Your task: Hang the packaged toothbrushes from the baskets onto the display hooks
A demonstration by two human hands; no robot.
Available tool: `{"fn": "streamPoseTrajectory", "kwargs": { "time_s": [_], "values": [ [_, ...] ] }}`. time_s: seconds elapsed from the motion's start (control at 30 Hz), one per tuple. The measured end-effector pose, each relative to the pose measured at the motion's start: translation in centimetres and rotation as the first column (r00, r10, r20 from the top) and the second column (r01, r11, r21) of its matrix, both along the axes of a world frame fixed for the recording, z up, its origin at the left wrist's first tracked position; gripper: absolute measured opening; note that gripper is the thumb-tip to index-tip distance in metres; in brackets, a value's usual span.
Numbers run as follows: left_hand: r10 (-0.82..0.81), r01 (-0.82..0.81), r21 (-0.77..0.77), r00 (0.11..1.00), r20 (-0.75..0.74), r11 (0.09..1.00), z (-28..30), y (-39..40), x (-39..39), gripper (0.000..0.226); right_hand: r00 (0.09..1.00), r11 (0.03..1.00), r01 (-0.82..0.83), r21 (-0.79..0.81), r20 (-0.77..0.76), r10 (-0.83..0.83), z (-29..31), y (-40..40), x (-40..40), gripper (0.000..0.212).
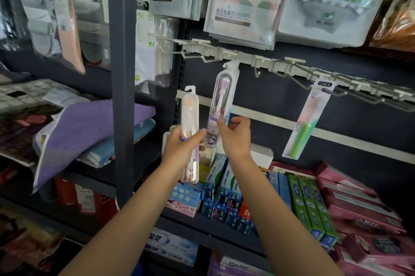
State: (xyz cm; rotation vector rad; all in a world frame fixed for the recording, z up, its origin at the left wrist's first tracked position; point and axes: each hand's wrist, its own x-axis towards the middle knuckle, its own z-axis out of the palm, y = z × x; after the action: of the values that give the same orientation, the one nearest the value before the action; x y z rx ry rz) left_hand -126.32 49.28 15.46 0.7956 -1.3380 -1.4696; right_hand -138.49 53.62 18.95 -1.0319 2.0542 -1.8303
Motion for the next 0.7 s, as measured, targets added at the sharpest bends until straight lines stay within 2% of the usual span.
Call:
{"fn": "streamPoseTrajectory", "kwargs": {
  "time_s": [0.07,0.13,0.2,0.27,0.43,0.7],
  "values": [
    [-0.002,0.001,-0.034,1.000,-0.019,0.999,0.5,0.3,0.5,0.022,1.000,0.999,-0.021,-0.024,-0.014,0.021,-0.2,1.6,0.5,0.024],
    [-0.014,0.012,-0.095,0.999,-0.029,0.995,1.4,0.8,0.7,0.027,0.988,0.987,-0.155,-0.034,-0.010,0.155,-0.2,3.2,1.6,0.009],
    [-0.053,0.049,-0.158,0.998,-0.023,0.986,2.2,1.4,0.6,0.031,0.952,0.950,-0.307,-0.061,-0.019,0.307,-0.1,4.6,3.1,0.009],
    [-0.090,0.088,-0.221,0.996,0.000,0.971,3.3,2.2,0.5,0.027,0.932,0.926,-0.361,-0.113,-0.070,0.355,0.1,5.4,3.8,0.008],
    [-0.153,0.140,-0.256,0.988,-0.030,0.956,5.1,3.0,0.1,0.018,0.926,0.913,-0.372,-0.167,-0.143,0.351,1.6,6.0,3.8,0.004],
    [-0.164,0.163,-0.161,0.986,0.007,0.973,6.4,2.1,-0.9,0.032,0.954,0.947,-0.299,-0.117,-0.034,0.297,2.6,5.1,3.3,0.021]
  ]
}}
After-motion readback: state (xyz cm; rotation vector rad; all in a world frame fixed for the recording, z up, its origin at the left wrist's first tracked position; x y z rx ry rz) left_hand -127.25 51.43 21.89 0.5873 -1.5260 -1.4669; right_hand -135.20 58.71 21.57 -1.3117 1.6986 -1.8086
